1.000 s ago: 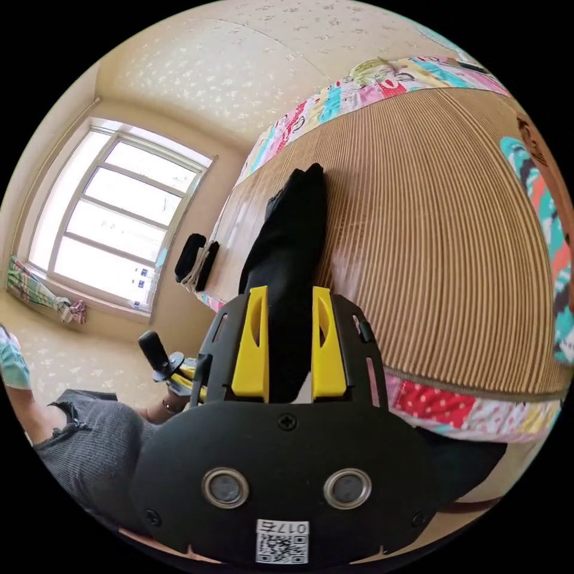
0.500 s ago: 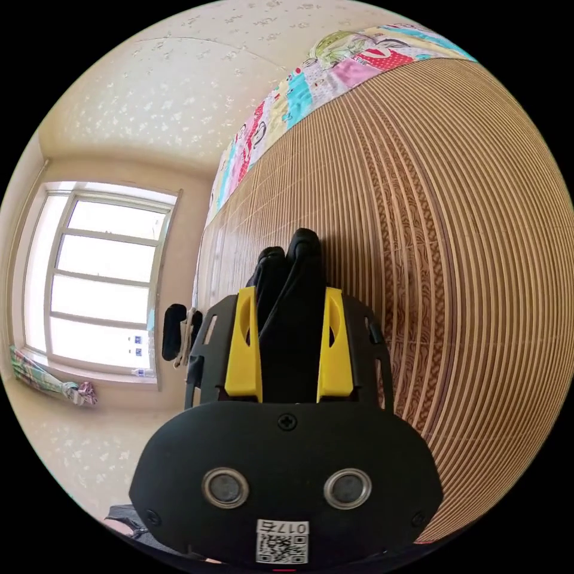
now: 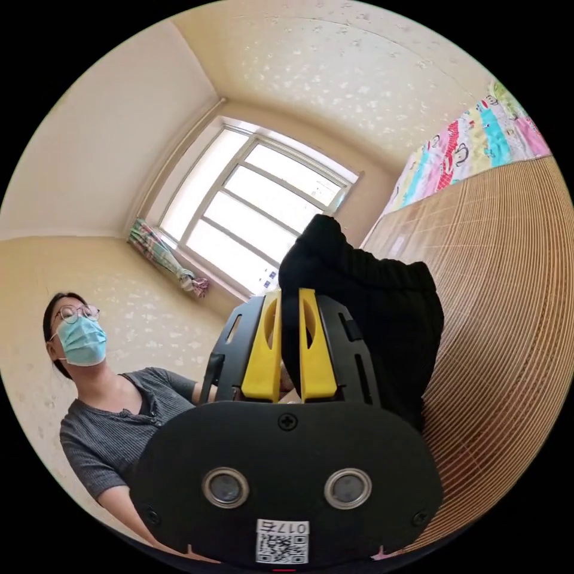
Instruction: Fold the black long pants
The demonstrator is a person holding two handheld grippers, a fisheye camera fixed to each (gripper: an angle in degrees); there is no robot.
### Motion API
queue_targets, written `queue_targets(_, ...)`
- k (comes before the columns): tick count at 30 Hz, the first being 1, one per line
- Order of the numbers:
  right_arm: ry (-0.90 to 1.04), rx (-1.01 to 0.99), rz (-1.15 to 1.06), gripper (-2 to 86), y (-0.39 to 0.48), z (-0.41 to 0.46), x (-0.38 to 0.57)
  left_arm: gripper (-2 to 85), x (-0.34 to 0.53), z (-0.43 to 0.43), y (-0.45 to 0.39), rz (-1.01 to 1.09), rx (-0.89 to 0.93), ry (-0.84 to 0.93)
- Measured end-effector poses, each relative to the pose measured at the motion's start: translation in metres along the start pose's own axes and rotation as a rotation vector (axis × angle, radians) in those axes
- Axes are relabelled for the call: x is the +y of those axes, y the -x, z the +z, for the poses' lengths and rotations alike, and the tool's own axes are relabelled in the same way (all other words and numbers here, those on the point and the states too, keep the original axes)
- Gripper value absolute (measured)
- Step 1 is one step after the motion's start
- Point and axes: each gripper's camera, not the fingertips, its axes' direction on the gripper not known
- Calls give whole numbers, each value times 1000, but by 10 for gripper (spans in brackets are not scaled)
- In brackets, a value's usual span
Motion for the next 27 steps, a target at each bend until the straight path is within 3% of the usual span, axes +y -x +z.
queue_targets(2,-14,14,-52,16,42,-20,12,11,20,-30,-6,52,118,-77)
queue_targets(4,-3,55,-135,14,89,-38,22,12,39,-54,-24,123,116,-102)
queue_targets(6,-18,44,-246,13,148,-59,35,93,59,-74,-40,188,100,-126)
queue_targets(8,-14,-35,-320,13,184,-67,40,159,69,-77,-44,206,241,-70)
queue_targets(11,-25,-189,-468,13,241,-69,49,183,72,-74,-55,203,394,-24)
queue_targets(15,-64,-401,-678,16,316,-72,60,222,73,-84,-104,336,387,34)
queue_targets(20,-157,-305,-717,16,393,-75,57,273,90,-101,-165,489,307,61)
queue_targets(24,-179,-419,-759,16,420,-79,49,275,98,-141,-172,499,421,-50)
queue_targets(27,-202,-419,-808,17,448,-85,50,184,106,-214,-185,555,637,-232)
